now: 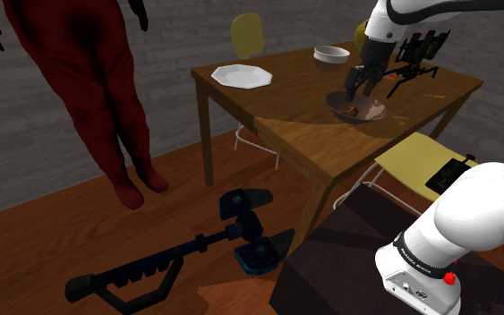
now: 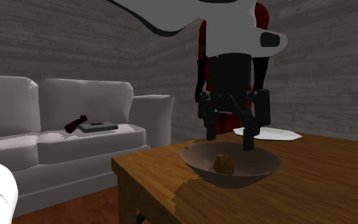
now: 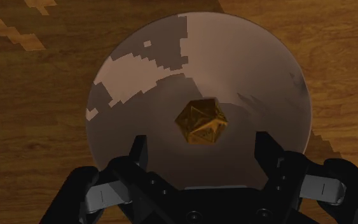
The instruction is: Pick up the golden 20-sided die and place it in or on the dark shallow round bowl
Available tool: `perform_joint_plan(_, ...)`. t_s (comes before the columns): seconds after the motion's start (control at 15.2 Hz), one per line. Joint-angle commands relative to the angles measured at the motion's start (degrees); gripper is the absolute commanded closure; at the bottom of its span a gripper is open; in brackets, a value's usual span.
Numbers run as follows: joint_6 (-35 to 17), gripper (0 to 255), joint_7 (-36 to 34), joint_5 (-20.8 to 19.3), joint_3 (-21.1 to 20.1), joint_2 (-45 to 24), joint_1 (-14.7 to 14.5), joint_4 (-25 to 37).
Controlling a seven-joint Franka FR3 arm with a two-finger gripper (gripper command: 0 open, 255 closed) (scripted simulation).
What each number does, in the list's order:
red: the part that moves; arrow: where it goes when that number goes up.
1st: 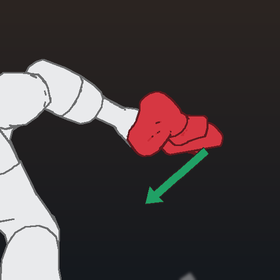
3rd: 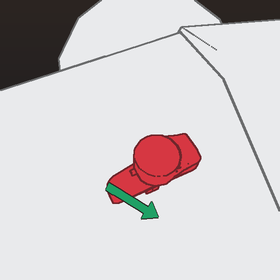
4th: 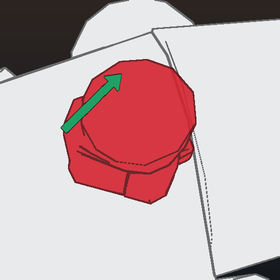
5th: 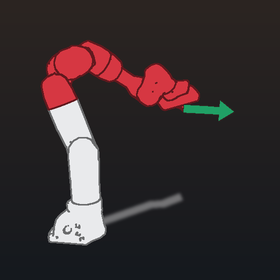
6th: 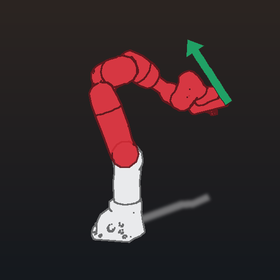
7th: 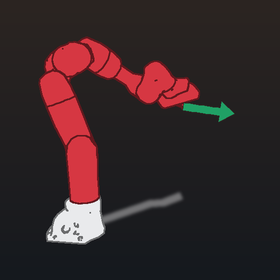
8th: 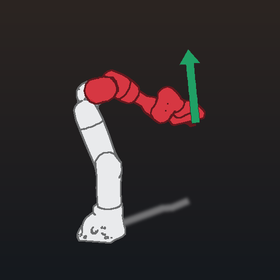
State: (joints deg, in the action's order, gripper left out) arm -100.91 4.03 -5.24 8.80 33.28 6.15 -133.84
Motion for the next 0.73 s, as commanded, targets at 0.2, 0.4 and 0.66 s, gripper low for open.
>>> perform_joint_plan(0.2,1.9,0,0.0,0.1,-0.1,-0.1,-0.1,2.0)
perform_joint_plan(0.4,7.1,0,0.1,0.4,-0.4,-0.7,-0.2,7.8)
perform_joint_plan(0.66,7.1,0,0.2,0.4,-0.4,-0.7,-0.2,7.8)
